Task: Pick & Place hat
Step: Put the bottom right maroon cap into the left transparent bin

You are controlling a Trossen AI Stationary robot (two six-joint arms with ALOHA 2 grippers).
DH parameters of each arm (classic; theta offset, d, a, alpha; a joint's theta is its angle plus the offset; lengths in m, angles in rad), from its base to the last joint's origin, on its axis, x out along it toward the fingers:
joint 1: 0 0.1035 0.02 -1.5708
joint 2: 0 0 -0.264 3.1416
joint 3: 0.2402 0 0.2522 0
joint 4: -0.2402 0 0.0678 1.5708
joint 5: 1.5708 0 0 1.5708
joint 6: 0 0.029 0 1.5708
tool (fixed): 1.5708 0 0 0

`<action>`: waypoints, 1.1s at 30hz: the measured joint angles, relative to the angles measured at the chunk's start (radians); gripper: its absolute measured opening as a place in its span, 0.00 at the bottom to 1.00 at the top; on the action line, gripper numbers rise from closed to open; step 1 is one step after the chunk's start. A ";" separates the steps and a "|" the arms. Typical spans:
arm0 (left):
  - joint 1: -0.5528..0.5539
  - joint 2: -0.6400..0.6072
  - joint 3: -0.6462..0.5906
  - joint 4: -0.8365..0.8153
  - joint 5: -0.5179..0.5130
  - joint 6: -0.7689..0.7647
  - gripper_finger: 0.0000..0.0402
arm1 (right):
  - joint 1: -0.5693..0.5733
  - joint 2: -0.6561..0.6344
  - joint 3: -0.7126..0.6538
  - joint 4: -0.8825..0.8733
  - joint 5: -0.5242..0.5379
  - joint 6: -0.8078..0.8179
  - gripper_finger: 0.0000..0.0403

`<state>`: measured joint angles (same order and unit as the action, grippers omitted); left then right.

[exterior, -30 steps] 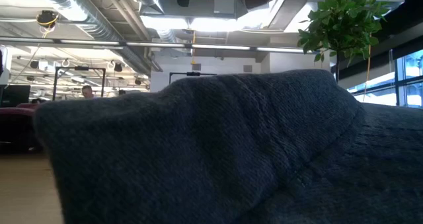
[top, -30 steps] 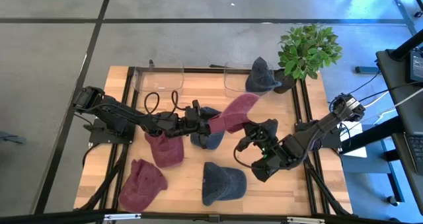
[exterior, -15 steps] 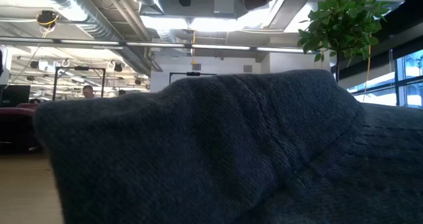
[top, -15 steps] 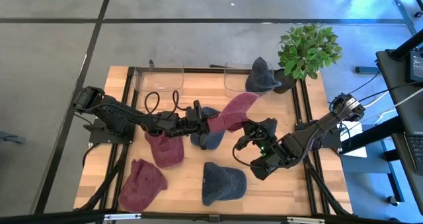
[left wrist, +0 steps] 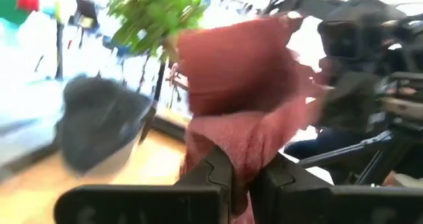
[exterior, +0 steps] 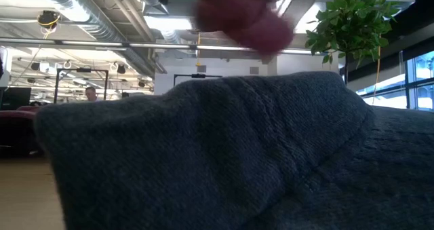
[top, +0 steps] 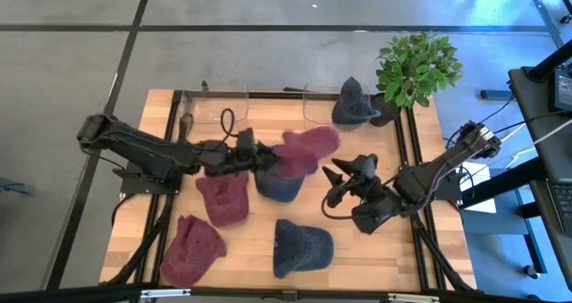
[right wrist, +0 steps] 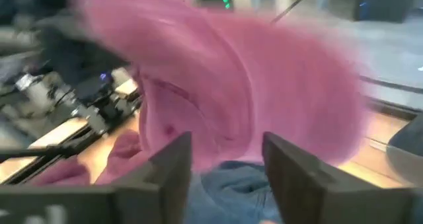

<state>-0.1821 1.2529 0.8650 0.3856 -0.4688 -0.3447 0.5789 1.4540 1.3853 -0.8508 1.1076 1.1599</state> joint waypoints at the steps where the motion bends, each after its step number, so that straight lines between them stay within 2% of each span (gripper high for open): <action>1: 0.010 -0.029 0.001 -0.061 0.001 -0.044 0.04 | 0.000 -0.010 0.000 0.000 -0.024 -0.022 0.52; 5: 0.073 -0.129 0.066 -0.423 0.038 -0.176 0.04 | 0.000 -0.039 0.000 -0.002 -0.092 -0.074 0.61; 10: 0.229 -0.166 0.274 -0.949 0.190 -0.318 0.04 | 0.000 -0.042 0.000 -0.016 -0.118 -0.112 0.64; 13: 0.333 -0.165 0.389 -1.160 0.255 -0.327 0.04 | 0.000 -0.042 0.000 -0.017 -0.118 -0.122 0.64; 17: 0.472 -0.165 0.514 -1.337 0.279 -0.318 0.04 | 0.000 -0.042 0.000 -0.038 -0.117 -0.121 0.64; 23: 0.684 -0.157 0.639 -1.508 0.314 -0.259 0.04 | 0.000 -0.041 0.000 -0.061 -0.117 -0.120 0.64; 28: 0.844 -0.131 0.668 -1.586 0.306 -0.197 0.04 | 0.000 -0.041 0.000 -0.068 -0.116 -0.121 0.64; 33: 0.956 -0.066 0.665 -1.628 0.306 -0.125 0.04 | 0.000 -0.041 0.000 -0.070 -0.116 -0.121 0.64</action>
<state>0.7742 1.1871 1.5303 -1.2425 -0.1632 -0.4696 0.5792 1.4128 1.3853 -0.9203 0.9916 1.0386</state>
